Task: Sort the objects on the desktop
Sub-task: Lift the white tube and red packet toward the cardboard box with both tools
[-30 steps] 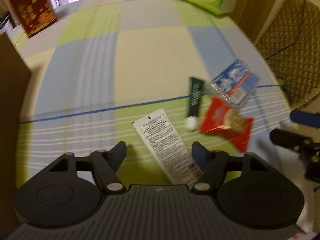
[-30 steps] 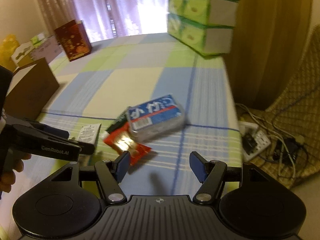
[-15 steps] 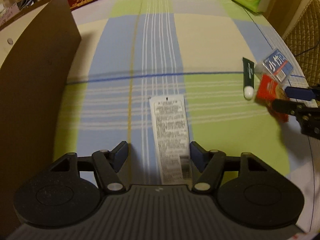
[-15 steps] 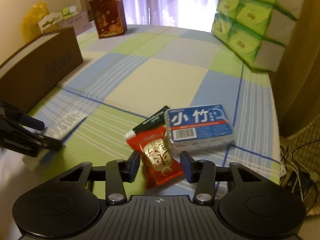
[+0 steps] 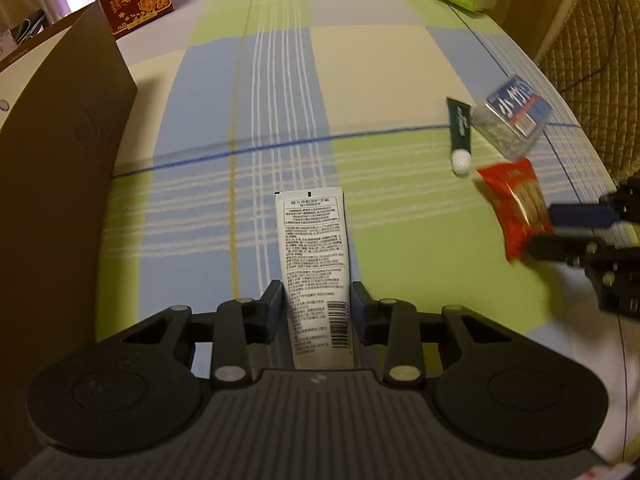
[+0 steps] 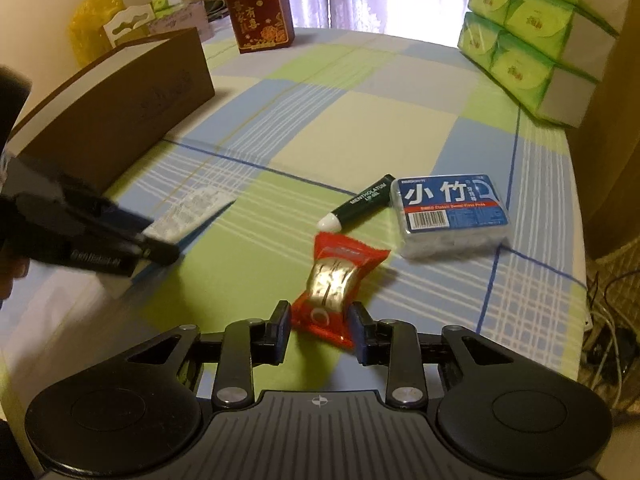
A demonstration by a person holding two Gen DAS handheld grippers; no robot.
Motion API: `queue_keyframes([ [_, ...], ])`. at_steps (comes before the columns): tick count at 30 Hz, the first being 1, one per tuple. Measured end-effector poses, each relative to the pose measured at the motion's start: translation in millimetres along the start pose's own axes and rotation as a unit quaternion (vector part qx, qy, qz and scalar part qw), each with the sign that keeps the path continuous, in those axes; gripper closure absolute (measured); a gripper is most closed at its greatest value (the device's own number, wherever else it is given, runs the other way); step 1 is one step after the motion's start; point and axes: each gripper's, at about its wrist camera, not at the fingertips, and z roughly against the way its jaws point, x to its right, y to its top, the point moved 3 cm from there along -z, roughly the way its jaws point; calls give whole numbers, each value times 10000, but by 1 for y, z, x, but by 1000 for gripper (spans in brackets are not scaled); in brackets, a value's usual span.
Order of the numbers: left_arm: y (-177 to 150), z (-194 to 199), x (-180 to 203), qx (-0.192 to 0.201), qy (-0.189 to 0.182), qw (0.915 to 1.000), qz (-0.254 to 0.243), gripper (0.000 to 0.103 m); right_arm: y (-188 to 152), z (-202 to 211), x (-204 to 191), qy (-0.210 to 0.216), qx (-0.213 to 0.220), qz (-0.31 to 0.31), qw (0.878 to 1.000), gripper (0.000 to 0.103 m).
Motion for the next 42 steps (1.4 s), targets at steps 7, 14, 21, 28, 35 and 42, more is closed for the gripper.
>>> queue_keyframes([
  [7, -33, 19, -11, -130, 228, 9991, 319, 72, 13, -7, 3, -19, 156, -307, 9994, 56],
  [14, -38, 23, -25, -58, 292, 9980, 564, 69, 18, -31, -3, -293, -108, -394, 9987, 74],
  [21, -43, 26, -23, 38, 183, 9987, 475, 72, 0, -19, -24, -120, -363, -334, 9987, 78],
  [28, -52, 50, -22, 138, -301, 9995, 14, 73, -16, 1, -53, 68, -547, -1031, 9931, 78],
  [35, -44, 110, -44, 815, -753, 9931, -371, 73, 2, 24, -93, 8, -142, -1313, 9912, 78],
  [42, -36, 166, -82, 1612, -938, 9818, -347, 74, 39, 40, -142, -120, 418, -1036, 9937, 78],
])
